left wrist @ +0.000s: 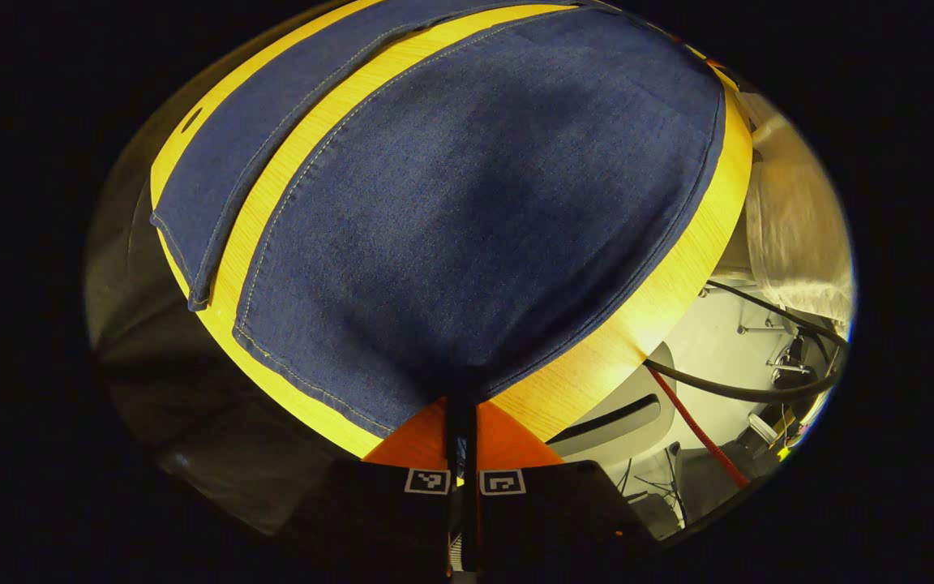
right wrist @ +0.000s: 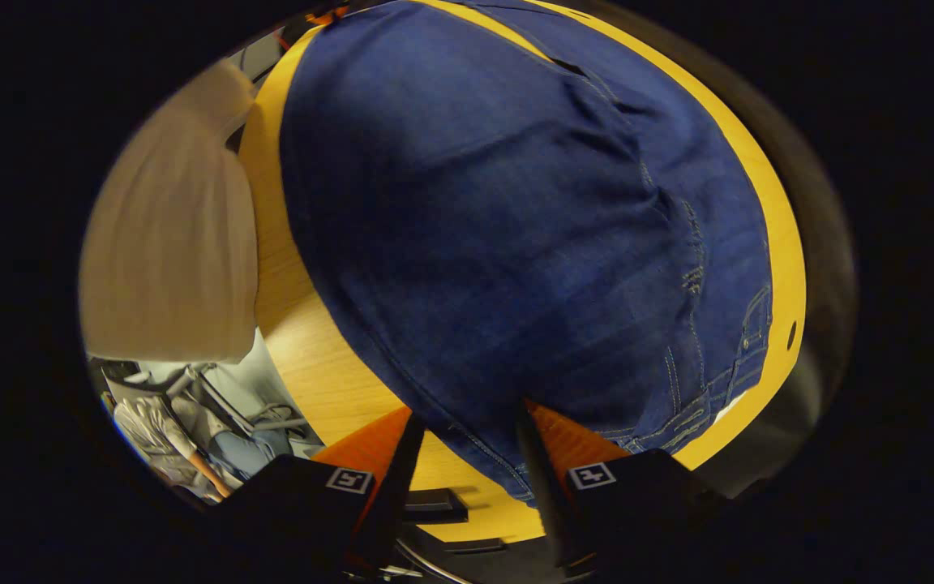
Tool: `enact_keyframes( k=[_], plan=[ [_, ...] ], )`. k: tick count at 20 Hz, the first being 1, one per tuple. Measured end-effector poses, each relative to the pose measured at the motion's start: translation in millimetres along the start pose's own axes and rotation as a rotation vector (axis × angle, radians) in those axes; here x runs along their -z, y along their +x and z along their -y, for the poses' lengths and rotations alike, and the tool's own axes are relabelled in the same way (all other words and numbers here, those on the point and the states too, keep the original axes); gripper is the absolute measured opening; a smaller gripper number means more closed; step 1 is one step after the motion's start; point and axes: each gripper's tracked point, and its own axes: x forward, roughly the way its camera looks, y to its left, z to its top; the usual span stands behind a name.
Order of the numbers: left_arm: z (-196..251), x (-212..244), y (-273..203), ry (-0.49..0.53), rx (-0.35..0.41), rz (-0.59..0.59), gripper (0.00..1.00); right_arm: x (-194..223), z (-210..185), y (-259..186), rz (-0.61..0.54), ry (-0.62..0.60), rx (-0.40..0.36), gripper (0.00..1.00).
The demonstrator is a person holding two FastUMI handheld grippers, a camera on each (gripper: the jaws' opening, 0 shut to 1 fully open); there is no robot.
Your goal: Grasp the waist and the cuffs of the jeans and fold them to make the two legs overlap; first hold the waist and fold one-third of the jeans toward the cuffs, then hold the cuffs and fold the remaining one-third in the same direction to finish folding.
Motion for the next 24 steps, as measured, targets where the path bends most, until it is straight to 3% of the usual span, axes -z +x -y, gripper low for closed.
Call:
enact_keyframes(
  k=[1,5,6,7,9,14,18,20,24],
  plan=[
    [0.4,0.0,0.3,-0.008,-0.001,0.014,0.0,-2.2,1.8,1.0,0.006,0.017,0.005,0.68],
    [0.5,-0.7,2.8,-0.074,-0.009,0.102,0.0,-19.0,10.3,-8.9,0.044,0.085,0.074,0.34],
    [1.9,-2.0,2.5,-0.093,-0.015,0.13,0.0,-20.2,8.1,-11.7,0.054,0.104,0.095,0.21],
    [1.8,-3.6,2.4,-0.119,-0.021,0.158,0.0,-19.0,6.3,-10.2,0.058,0.13,0.121,0.2],
    [1.3,-5.8,3.0,-0.181,-0.031,0.216,0.0,-15.4,3.2,-10.7,0.08,0.209,0.184,0.04],
    [-4.4,-11.8,1.7,-0.422,-0.12,0.398,0.0,-15.5,7.6,-14.4,0.181,0.51,0.355,0.03],
    [-7.8,-13.4,2.2,-0.525,-0.159,0.464,0.0,-18.3,13.2,-22.9,0.246,0.658,0.421,0.03],
    [-7.0,-24.2,-5.6,-0.645,-0.131,0.527,0.0,-21.5,18.6,-35.7,0.279,0.702,0.459,0.03],
    [-13.7,-51.1,-56.3,-0.922,-0.029,0.764,0.0,-21.7,27.2,-55.0,0.332,0.821,0.484,0.02]
  ],
)
